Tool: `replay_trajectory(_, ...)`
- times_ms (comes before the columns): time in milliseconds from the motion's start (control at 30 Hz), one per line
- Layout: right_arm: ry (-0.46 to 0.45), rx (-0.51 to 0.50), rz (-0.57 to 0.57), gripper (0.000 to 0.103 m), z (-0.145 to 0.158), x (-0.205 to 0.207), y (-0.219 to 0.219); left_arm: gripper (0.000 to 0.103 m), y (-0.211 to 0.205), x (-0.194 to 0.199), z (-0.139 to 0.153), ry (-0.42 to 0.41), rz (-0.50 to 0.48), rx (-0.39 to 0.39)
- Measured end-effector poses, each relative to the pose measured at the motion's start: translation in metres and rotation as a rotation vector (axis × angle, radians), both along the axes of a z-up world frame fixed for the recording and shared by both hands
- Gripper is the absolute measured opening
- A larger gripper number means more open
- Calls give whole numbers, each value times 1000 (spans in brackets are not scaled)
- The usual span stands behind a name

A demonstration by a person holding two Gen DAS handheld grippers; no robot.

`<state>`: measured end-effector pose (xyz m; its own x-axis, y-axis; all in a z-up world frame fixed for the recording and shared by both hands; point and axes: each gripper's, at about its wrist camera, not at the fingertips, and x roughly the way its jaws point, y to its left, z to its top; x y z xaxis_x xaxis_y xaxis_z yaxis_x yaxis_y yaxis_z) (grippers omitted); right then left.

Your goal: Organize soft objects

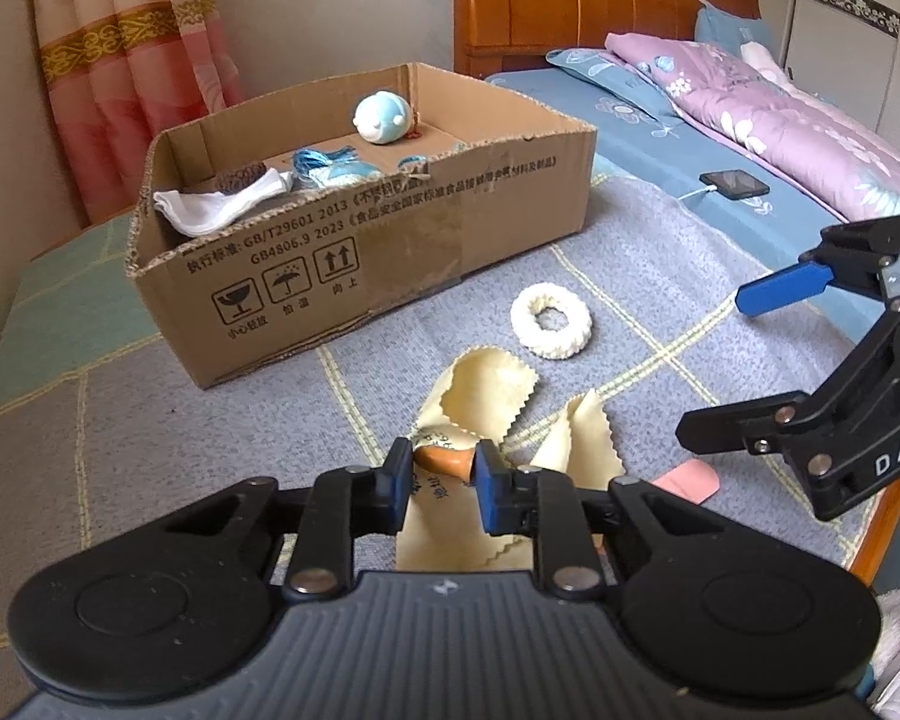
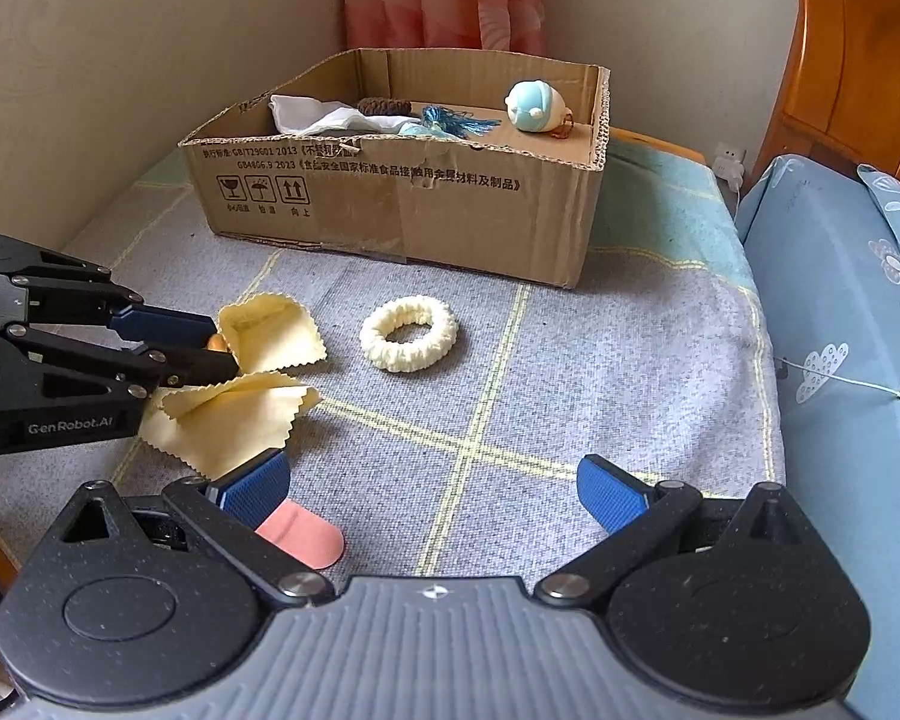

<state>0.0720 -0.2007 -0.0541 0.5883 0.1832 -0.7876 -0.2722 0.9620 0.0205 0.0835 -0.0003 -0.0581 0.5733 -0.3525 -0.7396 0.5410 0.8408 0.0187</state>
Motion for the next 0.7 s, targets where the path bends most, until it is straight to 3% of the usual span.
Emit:
replay_trajectory(267, -3, -5, -5, 103, 1, 0, 0, 20, 19, 2, 7, -23, 93, -4)
replay_trajectory(533, 6, -19, -31, 103, -3, 5, -3, 24, 39, 16, -11, 19, 198, 0)
replay_trajectory(600, 1, -24, -38, 103, -4, 6, -5, 31, 40, 17, -11, 23, 203, -3)
replay_trajectory(667, -2, -26, -51, 103, -5, 10, -7, 61, 41, 18, -12, 22, 212, 4)
replay_trajectory(700, -8, -29, -56, 103, -4, 12, -8, 69, 41, 18, -13, 19, 220, 12)
